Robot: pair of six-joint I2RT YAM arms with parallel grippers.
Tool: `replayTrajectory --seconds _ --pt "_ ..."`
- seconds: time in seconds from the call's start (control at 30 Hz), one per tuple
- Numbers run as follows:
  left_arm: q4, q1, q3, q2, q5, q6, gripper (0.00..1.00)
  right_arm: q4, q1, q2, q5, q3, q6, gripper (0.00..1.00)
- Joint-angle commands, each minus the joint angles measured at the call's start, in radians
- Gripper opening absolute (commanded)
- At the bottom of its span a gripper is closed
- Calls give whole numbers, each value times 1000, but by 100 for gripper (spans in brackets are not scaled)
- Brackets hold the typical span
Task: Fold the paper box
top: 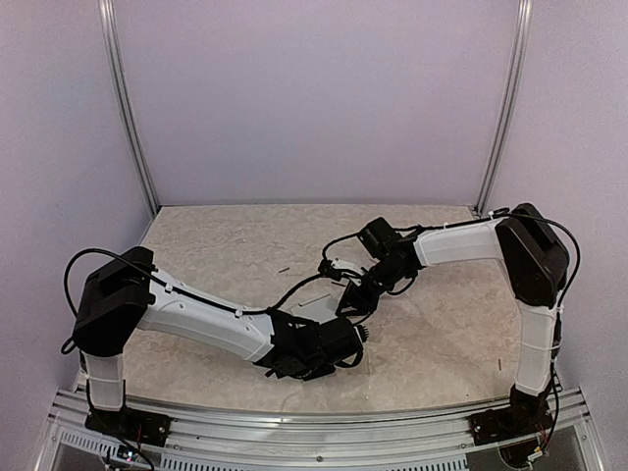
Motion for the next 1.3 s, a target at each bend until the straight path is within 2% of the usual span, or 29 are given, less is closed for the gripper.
replayTrajectory --seconds 0.0,0.17,0.57,0.83,0.97,1.1,1.27 --pt "-62 -2 42 5 -28 -39 35 -108 5 89 77 -39 -14 34" --pt "-35 -2 40 7 -40 -34 36 -109 5 88 67 -36 -13 34" --pt "4 -16 21 -49 59 -42 39 -113 5 75 65 -33 -13 35" --pt "7 -8 -67 -200 126 -118 41 -112 4 74 65 -32 -11 35" --pt "44 67 -133 -292 240 -266 43 -111 4 74 65 -30 -11 35" --pt "69 162 -189 -344 377 -389 40 -111 4 75 67 -33 -13 35" --pt "107 227 -250 -356 495 -416 27 -112 2 78 63 -32 -13 35"
